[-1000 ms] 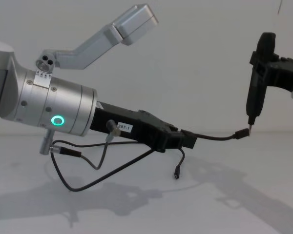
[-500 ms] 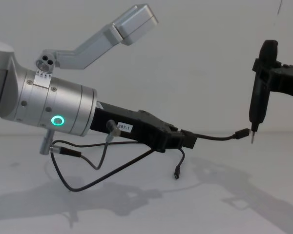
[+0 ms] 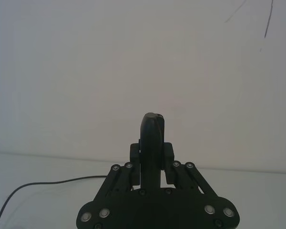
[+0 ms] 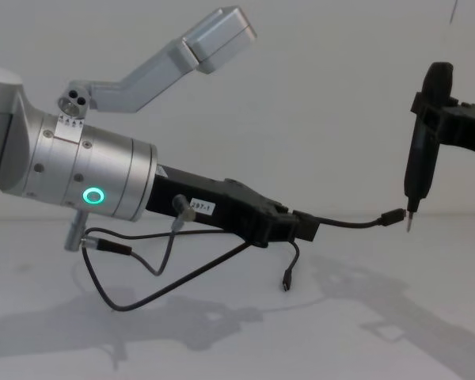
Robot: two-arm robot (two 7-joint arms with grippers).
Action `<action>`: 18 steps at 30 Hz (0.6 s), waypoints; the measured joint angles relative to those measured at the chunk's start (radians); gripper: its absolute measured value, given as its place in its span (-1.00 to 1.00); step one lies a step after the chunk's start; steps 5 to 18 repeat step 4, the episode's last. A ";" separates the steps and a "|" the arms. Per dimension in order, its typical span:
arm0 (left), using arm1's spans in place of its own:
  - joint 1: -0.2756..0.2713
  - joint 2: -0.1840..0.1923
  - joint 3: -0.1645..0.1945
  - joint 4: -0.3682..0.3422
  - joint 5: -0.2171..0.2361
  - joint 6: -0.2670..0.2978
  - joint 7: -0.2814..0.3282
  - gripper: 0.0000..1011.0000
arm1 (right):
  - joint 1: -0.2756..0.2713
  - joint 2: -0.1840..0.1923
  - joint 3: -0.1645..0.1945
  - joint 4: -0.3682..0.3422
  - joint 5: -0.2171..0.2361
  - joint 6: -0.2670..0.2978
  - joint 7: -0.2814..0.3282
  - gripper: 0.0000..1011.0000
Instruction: Pick up the data cable with the one hand.
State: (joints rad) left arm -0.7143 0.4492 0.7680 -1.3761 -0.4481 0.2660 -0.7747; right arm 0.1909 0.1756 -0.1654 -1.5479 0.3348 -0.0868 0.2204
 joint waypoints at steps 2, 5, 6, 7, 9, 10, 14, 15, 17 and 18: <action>0.000 0.000 0.000 0.000 0.000 0.000 0.000 -0.91 | 0.000 0.000 0.000 -0.001 0.000 0.001 0.000 -0.45; 0.000 0.000 0.000 0.000 0.000 0.000 0.000 -0.91 | -0.001 -0.001 0.001 -0.004 0.003 0.003 0.000 -0.45; 0.000 0.000 0.000 0.000 0.000 0.000 0.000 -0.91 | -0.001 -0.001 0.001 -0.004 0.003 0.003 0.000 -0.45; 0.000 0.000 0.000 0.000 0.000 0.000 0.000 -0.91 | -0.001 -0.001 0.001 -0.004 0.003 0.003 0.000 -0.45; 0.000 0.000 0.000 0.000 0.000 0.000 0.000 -0.91 | -0.001 -0.001 0.001 -0.004 0.003 0.003 0.000 -0.45; 0.000 0.000 0.000 0.000 0.000 0.000 0.000 -0.91 | -0.001 -0.001 0.001 -0.004 0.003 0.003 0.000 -0.45; 0.000 0.000 0.000 0.000 0.000 0.000 0.000 -0.91 | -0.001 -0.001 0.001 -0.004 0.003 0.003 0.000 -0.45; 0.000 0.000 0.000 0.000 0.000 0.000 0.000 -0.91 | -0.001 -0.001 0.001 -0.004 0.003 0.003 0.000 -0.45; 0.000 0.000 0.000 0.000 0.000 0.000 0.000 -0.91 | -0.001 -0.001 0.001 -0.004 0.003 0.003 0.000 -0.45; 0.000 0.000 0.000 0.000 0.000 0.000 0.000 -0.91 | -0.001 -0.001 0.001 -0.004 0.003 0.003 0.000 -0.45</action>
